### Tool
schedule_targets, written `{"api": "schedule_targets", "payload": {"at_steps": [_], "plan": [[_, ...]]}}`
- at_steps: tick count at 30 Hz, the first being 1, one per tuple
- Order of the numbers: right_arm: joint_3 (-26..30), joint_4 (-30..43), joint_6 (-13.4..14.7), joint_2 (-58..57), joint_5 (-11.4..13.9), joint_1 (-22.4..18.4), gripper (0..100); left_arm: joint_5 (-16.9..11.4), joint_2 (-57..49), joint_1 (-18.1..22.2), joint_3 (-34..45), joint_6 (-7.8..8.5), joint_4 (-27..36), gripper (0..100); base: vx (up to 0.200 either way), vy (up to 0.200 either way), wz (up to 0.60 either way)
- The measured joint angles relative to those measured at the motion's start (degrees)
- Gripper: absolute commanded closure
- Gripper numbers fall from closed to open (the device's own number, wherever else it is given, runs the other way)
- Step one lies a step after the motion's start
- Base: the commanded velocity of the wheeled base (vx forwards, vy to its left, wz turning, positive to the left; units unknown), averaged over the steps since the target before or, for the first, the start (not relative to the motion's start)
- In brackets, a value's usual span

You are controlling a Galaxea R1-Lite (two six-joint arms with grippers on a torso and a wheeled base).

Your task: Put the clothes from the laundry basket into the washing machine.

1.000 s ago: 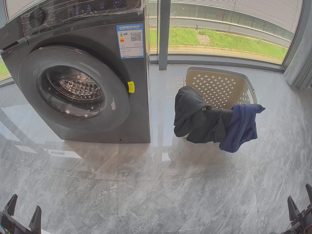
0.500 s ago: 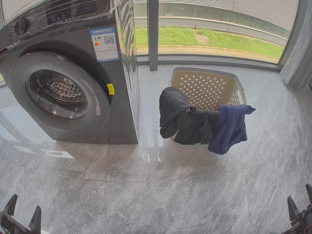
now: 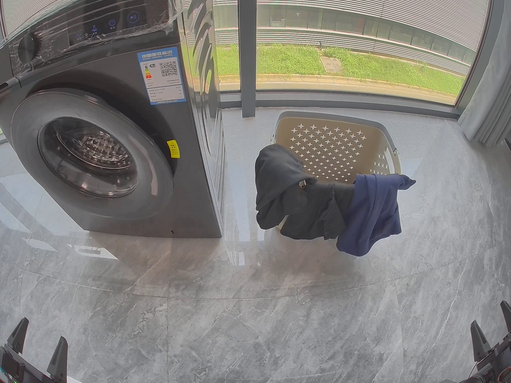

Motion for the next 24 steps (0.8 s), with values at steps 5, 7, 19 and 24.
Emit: {"api": "schedule_targets", "payload": {"at_steps": [5, 7, 19, 24], "plan": [[0.00, 0.00, 0.00, 0.00, 0.00, 0.00, 0, 0.00, 0.00, 0.00, 0.00, 0.00, 0.00, 0, 0.000, -0.200, 0.00], [0.00, 0.01, 0.00, 0.00, 0.00, 0.00, 0, -0.02, 0.00, 0.00, 0.00, 0.00, 0.00, 0, 0.000, -0.200, 0.00], [0.00, 0.11, 0.00, 0.00, -0.02, 0.00, 0, -0.06, 0.00, -0.05, 0.00, 0.00, 0.00, 0, 0.000, -0.167, 0.00], [0.00, 0.04, 0.00, 0.00, 0.00, 0.00, 0, -0.05, 0.00, -0.05, 0.00, 0.05, 0.00, 0, 0.000, 0.000, 0.00]]}}
